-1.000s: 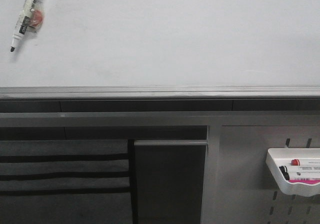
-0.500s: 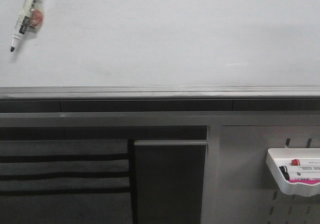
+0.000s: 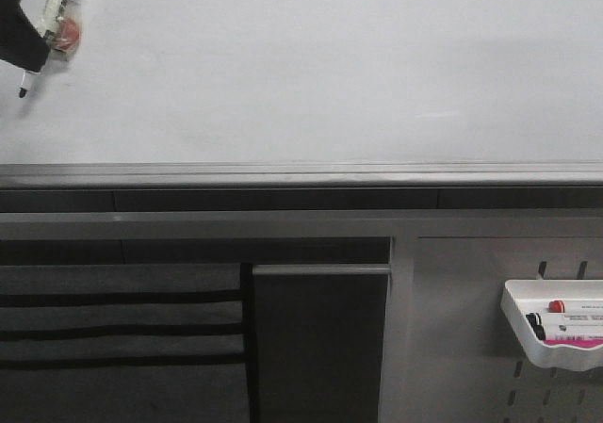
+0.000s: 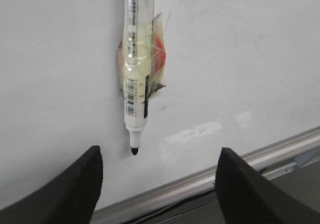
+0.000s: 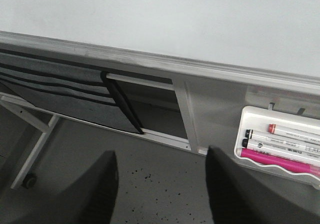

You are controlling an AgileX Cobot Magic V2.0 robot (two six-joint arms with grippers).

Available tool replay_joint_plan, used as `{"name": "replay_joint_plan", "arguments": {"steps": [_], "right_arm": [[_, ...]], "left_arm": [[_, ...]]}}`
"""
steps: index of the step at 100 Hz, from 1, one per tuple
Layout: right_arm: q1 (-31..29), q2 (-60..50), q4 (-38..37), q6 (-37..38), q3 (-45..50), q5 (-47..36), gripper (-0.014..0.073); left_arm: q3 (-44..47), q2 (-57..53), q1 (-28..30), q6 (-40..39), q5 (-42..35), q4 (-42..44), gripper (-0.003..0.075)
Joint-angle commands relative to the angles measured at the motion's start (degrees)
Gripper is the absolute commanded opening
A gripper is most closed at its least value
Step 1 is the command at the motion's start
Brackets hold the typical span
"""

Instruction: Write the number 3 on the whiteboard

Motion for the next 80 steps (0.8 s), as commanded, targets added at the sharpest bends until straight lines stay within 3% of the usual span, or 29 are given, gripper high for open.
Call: {"name": "replay_joint_plan", "arguments": {"steps": [1, 48, 57, 80], "right_arm": [[0.1, 0.0, 0.5, -0.7, -1.9, -4.0, 0.0353], [0.1, 0.0, 0.5, -0.7, -1.9, -3.8, 0.0353], [0.1, 0.0, 0.5, -0.7, -1.9, -3.8, 0.0353], [0.1, 0.0, 0.5, -0.7, -1.9, -3.4, 0.0353]], "left_arm": [[-3.8, 1.8, -0.4, 0.3, -4.7, 1.7, 0.0437], [-5.8, 9.5, -0.4, 0.3, -11.4, 3.7, 0.0433], [-5.8, 9.5, -0.4, 0.3, -11.9, 3.7, 0.0368], [-5.8, 9.5, -0.4, 0.3, -12.4, 3.5, 0.0116]]}}
